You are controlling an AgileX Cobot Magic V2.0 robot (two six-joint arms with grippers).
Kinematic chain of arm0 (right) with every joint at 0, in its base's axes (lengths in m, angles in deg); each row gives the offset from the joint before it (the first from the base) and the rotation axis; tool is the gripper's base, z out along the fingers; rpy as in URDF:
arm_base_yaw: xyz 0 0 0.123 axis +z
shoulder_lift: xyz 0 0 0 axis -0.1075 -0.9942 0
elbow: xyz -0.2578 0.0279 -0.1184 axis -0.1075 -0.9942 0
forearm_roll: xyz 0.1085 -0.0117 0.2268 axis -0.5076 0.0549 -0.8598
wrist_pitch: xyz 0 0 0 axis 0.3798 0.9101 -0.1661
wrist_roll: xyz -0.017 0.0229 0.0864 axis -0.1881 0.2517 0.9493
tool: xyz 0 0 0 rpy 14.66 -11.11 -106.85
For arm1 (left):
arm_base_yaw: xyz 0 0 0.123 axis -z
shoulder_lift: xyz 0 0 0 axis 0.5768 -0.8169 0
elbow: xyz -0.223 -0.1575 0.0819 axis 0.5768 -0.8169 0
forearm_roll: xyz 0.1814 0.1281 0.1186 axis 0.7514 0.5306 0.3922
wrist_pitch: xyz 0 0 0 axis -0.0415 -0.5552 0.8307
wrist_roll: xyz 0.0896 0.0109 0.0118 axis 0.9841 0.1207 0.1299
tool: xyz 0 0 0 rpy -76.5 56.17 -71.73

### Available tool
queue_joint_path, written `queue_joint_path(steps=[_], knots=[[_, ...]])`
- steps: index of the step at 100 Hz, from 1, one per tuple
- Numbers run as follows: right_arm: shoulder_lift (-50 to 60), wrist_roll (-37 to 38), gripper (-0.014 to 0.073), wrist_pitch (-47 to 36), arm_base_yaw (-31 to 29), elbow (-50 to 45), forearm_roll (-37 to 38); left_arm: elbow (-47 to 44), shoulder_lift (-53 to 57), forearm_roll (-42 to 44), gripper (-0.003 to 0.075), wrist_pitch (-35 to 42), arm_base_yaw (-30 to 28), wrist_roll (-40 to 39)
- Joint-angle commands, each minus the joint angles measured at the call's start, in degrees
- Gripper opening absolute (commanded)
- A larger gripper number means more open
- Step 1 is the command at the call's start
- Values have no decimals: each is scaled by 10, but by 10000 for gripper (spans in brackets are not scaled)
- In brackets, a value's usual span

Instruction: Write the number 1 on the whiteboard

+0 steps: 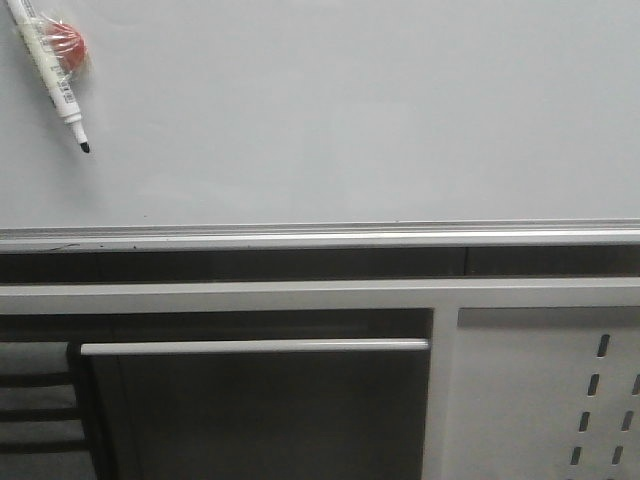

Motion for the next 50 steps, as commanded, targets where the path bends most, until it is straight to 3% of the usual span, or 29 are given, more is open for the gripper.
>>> queue_joint_path(steps=[1,24,37,50], knots=[[11,-2,-55,-49,-2,-15,-18,-23,12,-5,-20,39,-1,-3],[11,-2,-55,-55,-2,-15,-45,-23,12,-5,-20,39,-1,-3],[11,-2,-55,-58,-2,-15,-103,-23,12,-27,-20,39,-1,-3],[11,-2,-55,-81,-2,-15,-198,-23,12,-107,-20,40,-1,-3]])
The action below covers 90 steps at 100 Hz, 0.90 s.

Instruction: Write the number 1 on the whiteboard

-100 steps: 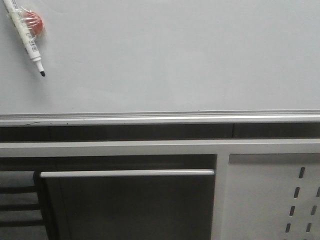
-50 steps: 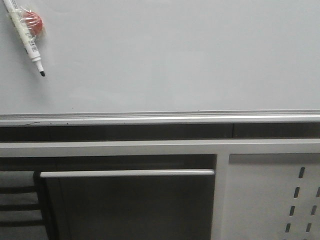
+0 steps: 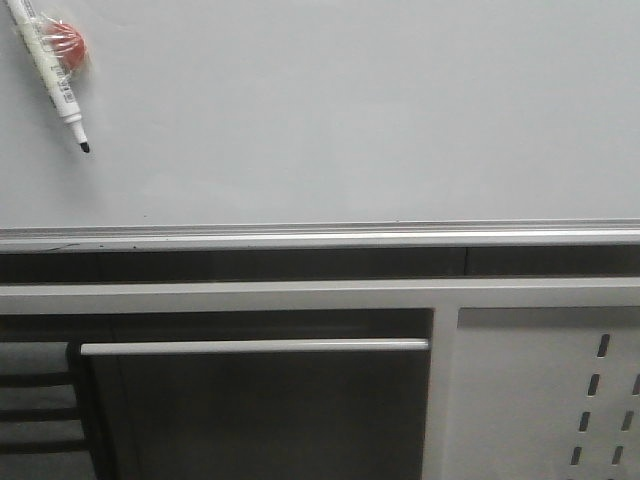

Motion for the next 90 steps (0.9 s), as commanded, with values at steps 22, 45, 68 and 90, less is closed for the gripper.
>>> queue_joint_path(steps=[22,45,68,90], knots=[[11,-2,-55,-109,-2,-12,-266,-22,12,-233,-20,62,-1,-3],[-5,-2,-51,2,-2,51,-259,32,10,-261,-20,21,-1,1],[-143,-2,-50,181,-2,205,-143,181,-74,-162,-20,-129,-1,52],[-284,-50,-50,272,-2,326,-108,300,-219,-164,-20,-256,-1,107]])
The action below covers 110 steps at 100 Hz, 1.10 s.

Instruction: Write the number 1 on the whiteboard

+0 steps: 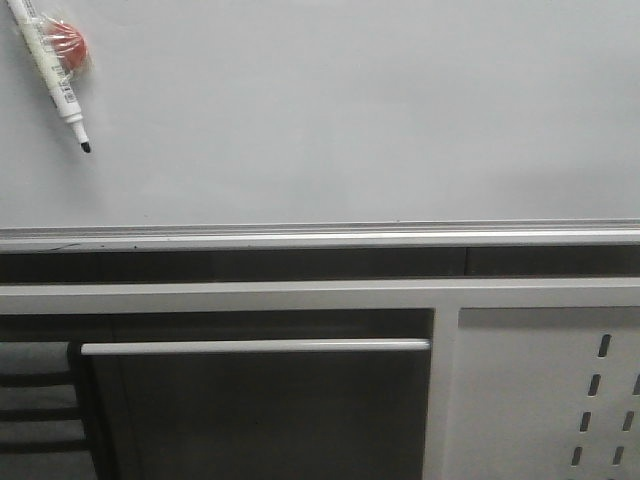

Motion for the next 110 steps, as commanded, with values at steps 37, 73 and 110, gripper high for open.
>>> queue_joint_path(steps=[37,73,110], knots=[[-58,-57,78,13,-2,69,-5,63,-131,-143,69,-16,-1,154],[-58,-57,353,6,-2,69,-22,63,-152,-269,430,-10,-1,298],[-58,-57,353,4,-2,69,-35,37,-227,-702,385,93,1,748]])
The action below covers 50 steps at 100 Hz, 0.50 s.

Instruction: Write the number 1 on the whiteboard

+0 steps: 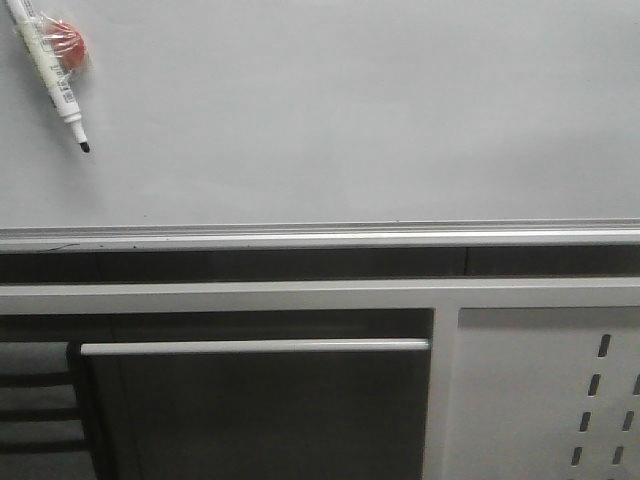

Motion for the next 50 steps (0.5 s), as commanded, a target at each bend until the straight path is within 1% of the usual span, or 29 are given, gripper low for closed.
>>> queue_joint_path(steps=[1,8,12,16,33,42,50], knots=[[-7,-8,353,-37,-2,22,-17,11,-38,-81,385,22,1,60],[-7,-8,353,-37,-2,22,-17,12,-71,-93,385,13,1,75],[-7,-8,353,-38,-2,22,-17,14,-90,-102,386,5,1,96],[-7,-8,353,-41,-2,22,-17,14,-106,-123,386,2,1,116],[-7,-8,353,-49,-2,22,-17,14,-177,-209,386,-62,1,195],[-7,-8,353,-49,-2,22,-17,20,-204,-209,386,-61,1,201],[-7,-8,353,-52,-2,22,-17,26,-224,-209,386,-80,1,208]])
